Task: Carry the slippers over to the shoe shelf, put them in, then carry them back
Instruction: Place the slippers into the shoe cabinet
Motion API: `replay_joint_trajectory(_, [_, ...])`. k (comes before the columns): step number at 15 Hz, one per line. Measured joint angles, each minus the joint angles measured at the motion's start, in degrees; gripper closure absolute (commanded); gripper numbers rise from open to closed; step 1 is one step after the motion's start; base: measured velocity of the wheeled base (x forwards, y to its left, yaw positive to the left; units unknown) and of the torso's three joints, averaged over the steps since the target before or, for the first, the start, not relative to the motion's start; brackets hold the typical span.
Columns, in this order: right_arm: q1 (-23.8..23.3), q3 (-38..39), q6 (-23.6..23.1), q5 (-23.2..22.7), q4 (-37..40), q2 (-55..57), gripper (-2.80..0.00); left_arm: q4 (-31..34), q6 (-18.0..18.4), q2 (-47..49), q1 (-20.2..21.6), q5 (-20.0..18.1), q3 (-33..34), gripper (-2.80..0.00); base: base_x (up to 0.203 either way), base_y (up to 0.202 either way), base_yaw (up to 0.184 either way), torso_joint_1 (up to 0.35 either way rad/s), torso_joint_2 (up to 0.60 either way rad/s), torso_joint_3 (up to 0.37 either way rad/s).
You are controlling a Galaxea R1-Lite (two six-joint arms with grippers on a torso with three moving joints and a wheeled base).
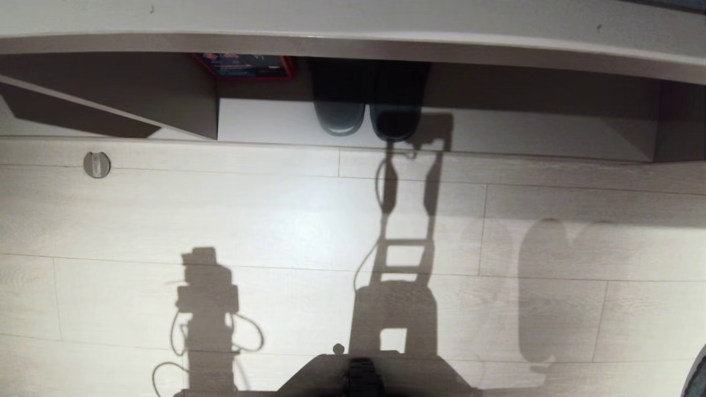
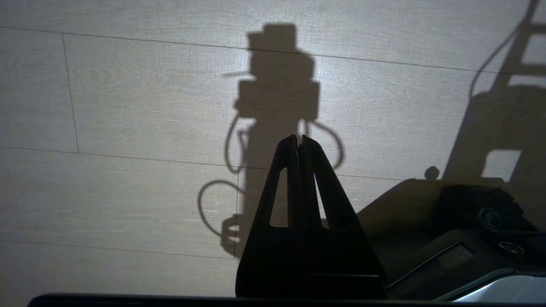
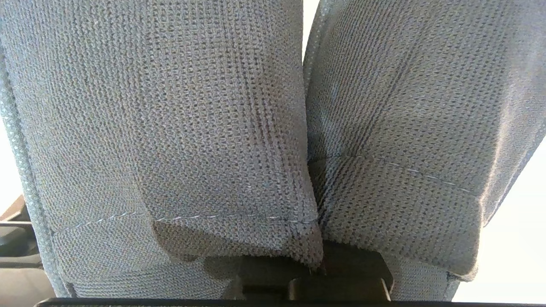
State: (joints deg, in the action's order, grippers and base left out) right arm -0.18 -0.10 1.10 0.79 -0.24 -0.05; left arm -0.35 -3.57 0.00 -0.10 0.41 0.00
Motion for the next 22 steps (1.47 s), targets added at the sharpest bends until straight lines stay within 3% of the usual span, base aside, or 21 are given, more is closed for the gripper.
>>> replay_joint_trajectory(11, [0.0,-0.3,-0.6,-0.2,0.2,0.0,0.00,0.1,-0.1,0.0,0.0,0.0,0.0,0.00,0.000,0.000,0.000,0.001,0.00,-0.095])
replay_joint_trajectory(16, [0.2,-7.9,0.8,-2.5,3.5,4.5,0.00,0.1,-0.1,0.0,0.0,0.0,0.0,0.00,0.000,0.000,0.000,0.000,0.00,0.000])
replay_joint_trajectory(19, [1.7,-9.8,1.0,-2.7,-0.3,14.4,0.00,0.1,-0.1,0.0,0.0,0.0,0.0,0.00,0.000,0.000,0.000,0.000,0.00,0.000])
replay_joint_trajectory(22, [3.5,-9.0,0.1,-2.8,-11.4,28.3,0.00,0.1,0.0,0.0,0.0,0.0,0.0,0.00,0.000,0.000,0.000,0.000,0.00,0.000])
